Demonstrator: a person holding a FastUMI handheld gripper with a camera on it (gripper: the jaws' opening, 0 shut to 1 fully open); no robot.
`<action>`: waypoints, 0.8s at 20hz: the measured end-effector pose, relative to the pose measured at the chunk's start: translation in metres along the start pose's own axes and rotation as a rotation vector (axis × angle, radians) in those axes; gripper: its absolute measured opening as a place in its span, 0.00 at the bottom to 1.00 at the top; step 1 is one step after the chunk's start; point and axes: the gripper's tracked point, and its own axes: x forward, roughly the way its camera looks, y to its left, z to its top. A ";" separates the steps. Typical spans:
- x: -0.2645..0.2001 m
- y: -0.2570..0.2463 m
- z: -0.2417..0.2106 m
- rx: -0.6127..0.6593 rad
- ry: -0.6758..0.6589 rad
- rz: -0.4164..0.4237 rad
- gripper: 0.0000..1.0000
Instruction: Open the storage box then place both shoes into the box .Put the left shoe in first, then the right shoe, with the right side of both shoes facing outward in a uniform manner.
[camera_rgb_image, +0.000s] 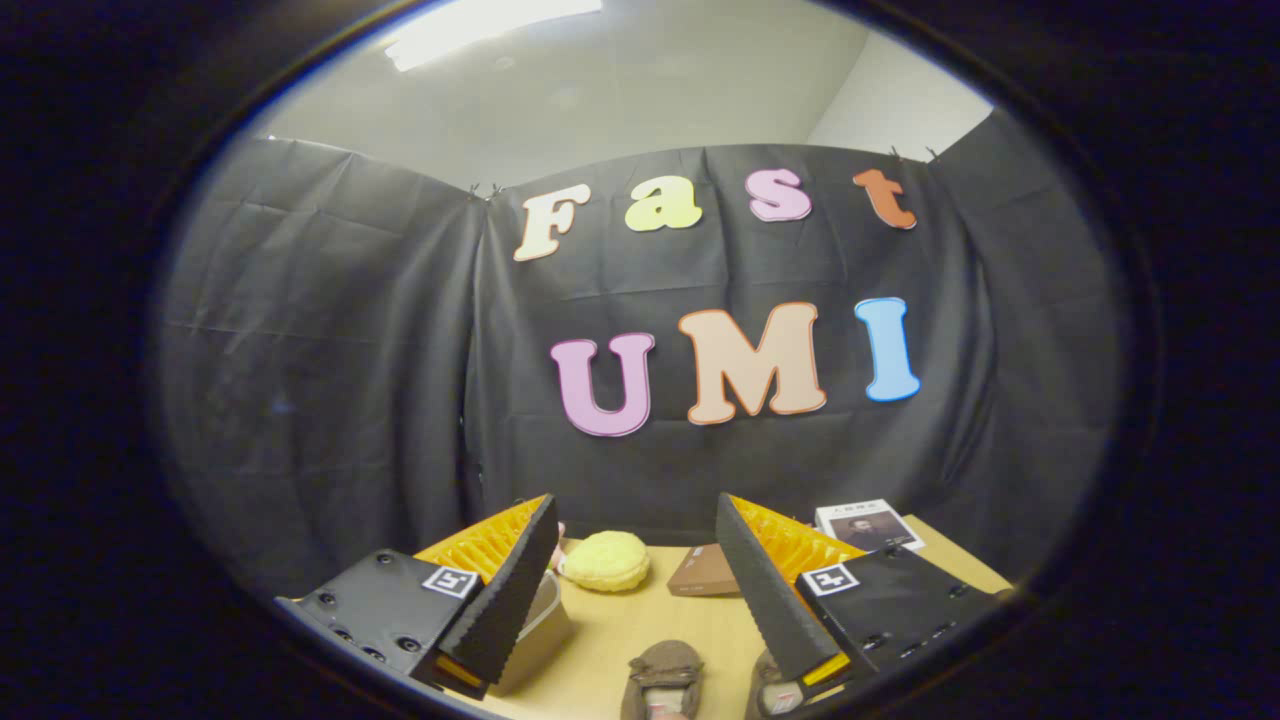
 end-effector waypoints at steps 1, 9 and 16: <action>0.000 0.003 -0.007 0.011 0.012 0.017 1.00; 0.014 0.030 -0.081 0.192 0.190 0.115 0.98; 0.014 0.073 -0.141 0.462 0.370 0.256 0.99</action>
